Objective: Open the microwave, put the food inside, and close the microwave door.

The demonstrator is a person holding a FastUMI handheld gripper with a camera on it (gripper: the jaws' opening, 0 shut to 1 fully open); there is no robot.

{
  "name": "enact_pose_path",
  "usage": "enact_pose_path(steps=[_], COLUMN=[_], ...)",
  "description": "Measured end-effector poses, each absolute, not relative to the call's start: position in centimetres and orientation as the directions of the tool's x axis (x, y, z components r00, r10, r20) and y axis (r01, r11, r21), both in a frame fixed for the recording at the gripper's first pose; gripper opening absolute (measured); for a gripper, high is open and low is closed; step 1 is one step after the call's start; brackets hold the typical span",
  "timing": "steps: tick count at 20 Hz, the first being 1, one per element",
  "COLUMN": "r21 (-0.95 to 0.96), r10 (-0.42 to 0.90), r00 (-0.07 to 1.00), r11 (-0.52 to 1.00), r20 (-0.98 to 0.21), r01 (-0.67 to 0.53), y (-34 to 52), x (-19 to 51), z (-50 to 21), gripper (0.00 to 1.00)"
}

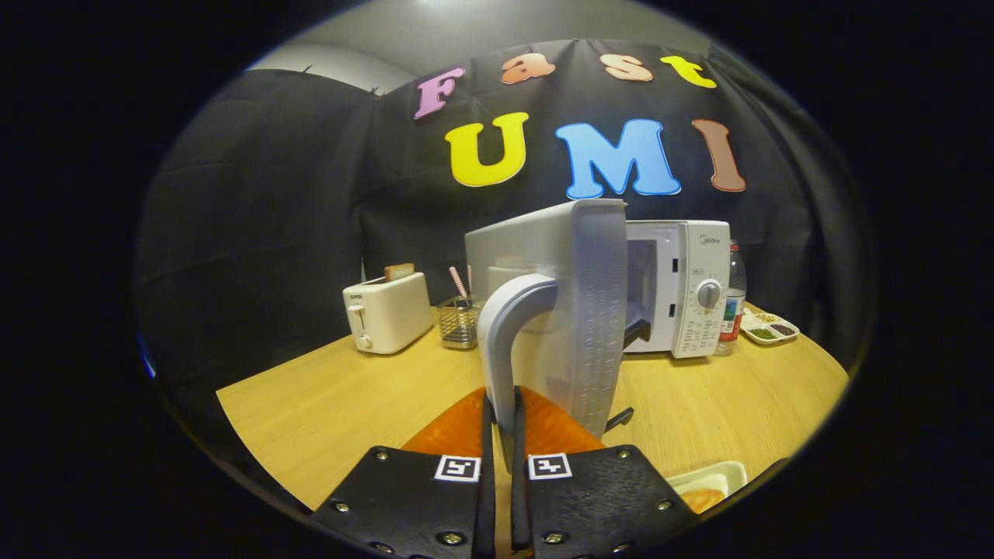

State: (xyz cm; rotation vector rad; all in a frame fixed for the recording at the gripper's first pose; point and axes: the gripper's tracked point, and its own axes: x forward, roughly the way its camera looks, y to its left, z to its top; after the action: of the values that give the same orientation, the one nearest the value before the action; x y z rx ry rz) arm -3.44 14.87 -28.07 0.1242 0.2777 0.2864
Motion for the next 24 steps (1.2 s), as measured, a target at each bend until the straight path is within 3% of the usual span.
enact_pose_path(steps=[4, 18, 19, 20, 21, 23, 24], r21=[0.062, -0.01, -0.005, -0.002, -0.001, 0.001, -0.004], r10=[0.221, -0.06, -0.046, -0.046, -0.038, -0.011, 0.017], r00=[0.955, 0.993, 0.992, 0.992, 0.991, 0.99, 0.99], r11=[0.975, 0.998, 0.999, 0.999, 0.999, 1.0, 1.0], r20=[-0.198, -0.1, -0.115, -0.119, -0.13, -0.138, -0.138], r01=[-0.212, 0.06, 0.045, 0.046, 0.038, 0.011, -0.018], y=[18.9, 28.0, 28.3, 28.0, 27.6, 27.7, 28.3], x=[-4.5, -4.5, -4.7, -4.6, -4.9, -5.9, -6.1], z=[-27.8, -27.4, -27.5, -27.7, -27.7, -27.6, -27.4], gripper=[0.08, 0.08, 0.11, 0.24, 0.51, 0.71, 0.72])
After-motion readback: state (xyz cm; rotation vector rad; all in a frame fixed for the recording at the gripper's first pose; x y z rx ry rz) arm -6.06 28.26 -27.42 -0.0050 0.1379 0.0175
